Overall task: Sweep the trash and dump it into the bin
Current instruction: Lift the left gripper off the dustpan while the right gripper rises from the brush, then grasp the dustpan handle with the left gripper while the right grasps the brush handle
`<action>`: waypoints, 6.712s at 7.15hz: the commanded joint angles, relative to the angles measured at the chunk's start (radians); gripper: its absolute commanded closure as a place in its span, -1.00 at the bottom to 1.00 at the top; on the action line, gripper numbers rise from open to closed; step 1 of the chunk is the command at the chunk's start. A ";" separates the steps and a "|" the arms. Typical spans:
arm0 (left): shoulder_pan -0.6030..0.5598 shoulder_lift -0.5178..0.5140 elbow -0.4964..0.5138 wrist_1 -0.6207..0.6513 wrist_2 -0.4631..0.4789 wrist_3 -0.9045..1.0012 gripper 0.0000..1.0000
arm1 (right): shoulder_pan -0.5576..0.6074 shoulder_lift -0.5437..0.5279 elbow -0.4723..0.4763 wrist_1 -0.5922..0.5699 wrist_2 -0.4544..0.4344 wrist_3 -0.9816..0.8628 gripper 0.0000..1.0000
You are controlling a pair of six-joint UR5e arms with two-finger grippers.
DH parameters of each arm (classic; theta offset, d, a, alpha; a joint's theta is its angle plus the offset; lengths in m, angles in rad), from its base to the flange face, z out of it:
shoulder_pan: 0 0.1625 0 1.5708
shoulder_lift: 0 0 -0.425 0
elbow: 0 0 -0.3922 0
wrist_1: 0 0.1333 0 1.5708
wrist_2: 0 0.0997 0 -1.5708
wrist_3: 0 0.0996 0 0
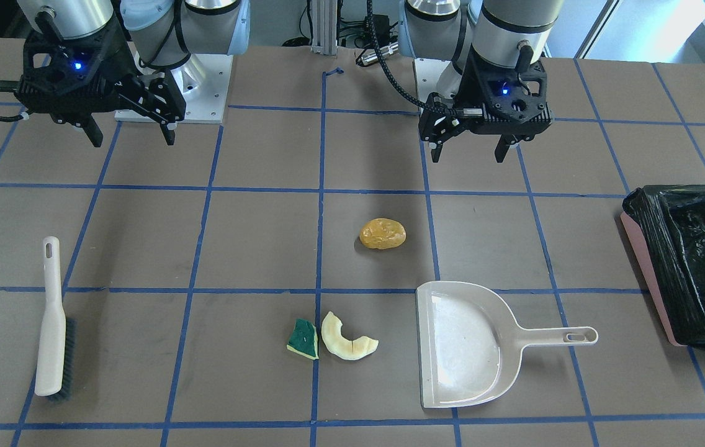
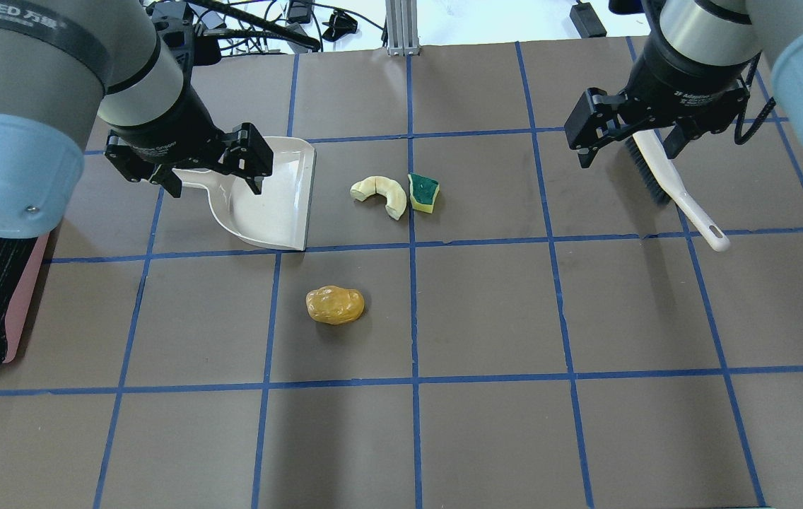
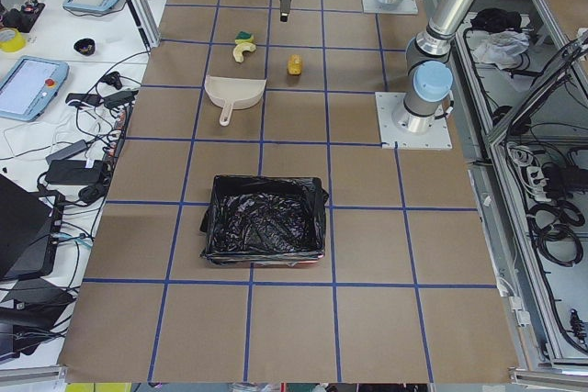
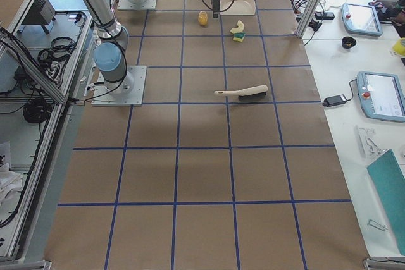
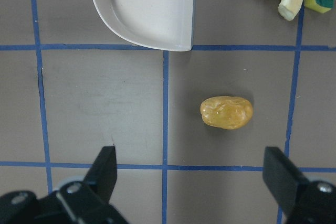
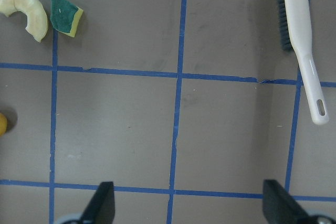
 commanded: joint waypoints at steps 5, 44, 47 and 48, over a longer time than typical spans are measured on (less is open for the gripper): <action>0.002 -0.005 0.000 0.008 0.000 -0.002 -1.00 | 0.001 -0.012 0.001 0.004 0.000 0.003 -1.00; 0.380 -0.589 0.189 0.222 0.043 -1.177 0.63 | -0.416 0.412 0.274 -0.532 -0.103 -0.531 -0.57; 0.384 -0.592 0.178 0.256 0.041 -1.180 1.00 | -0.411 0.398 0.274 -0.519 -0.100 -0.533 -0.58; 0.384 -0.598 0.164 0.293 0.043 -1.181 1.00 | -0.408 0.398 0.274 -0.519 -0.100 -0.533 -0.55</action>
